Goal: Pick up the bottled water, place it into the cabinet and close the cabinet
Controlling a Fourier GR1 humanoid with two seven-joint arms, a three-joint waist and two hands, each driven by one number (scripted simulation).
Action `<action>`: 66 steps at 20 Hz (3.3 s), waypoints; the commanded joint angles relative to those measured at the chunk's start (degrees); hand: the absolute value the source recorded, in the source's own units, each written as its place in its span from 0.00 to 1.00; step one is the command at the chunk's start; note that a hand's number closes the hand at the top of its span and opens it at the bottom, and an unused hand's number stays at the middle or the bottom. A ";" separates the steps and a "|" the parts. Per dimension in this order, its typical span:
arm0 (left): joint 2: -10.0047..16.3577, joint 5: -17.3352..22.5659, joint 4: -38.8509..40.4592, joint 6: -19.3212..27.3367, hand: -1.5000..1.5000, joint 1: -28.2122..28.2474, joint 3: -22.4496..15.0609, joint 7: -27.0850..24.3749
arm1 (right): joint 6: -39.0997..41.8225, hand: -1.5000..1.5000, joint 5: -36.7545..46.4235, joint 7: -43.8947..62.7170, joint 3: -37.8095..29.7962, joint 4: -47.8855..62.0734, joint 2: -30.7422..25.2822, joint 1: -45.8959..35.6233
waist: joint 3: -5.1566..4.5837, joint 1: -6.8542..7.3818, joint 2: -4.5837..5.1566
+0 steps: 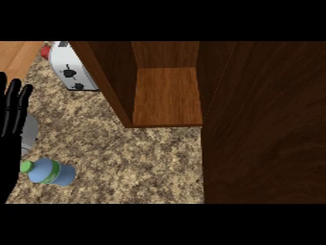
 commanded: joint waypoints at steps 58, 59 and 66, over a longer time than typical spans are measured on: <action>6.53 -1.23 60.19 -28.23 0.00 2.17 24.83 -32.21 | 9.53 0.00 -3.77 -5.79 18.42 -31.72 -3.53 56.94 | -0.88 -0.21 1.70; 5.76 -2.71 62.63 -26.30 0.00 2.14 24.72 -33.74 | 10.01 0.00 -1.23 -10.28 21.13 -29.94 -2.76 60.00 | -0.89 -0.80 1.55; 8.58 -3.24 77.23 -32.23 0.00 -3.43 22.93 -41.25 | 10.29 0.00 -4.74 -9.98 17.54 -28.13 -4.65 59.09 | -0.85 0.10 1.75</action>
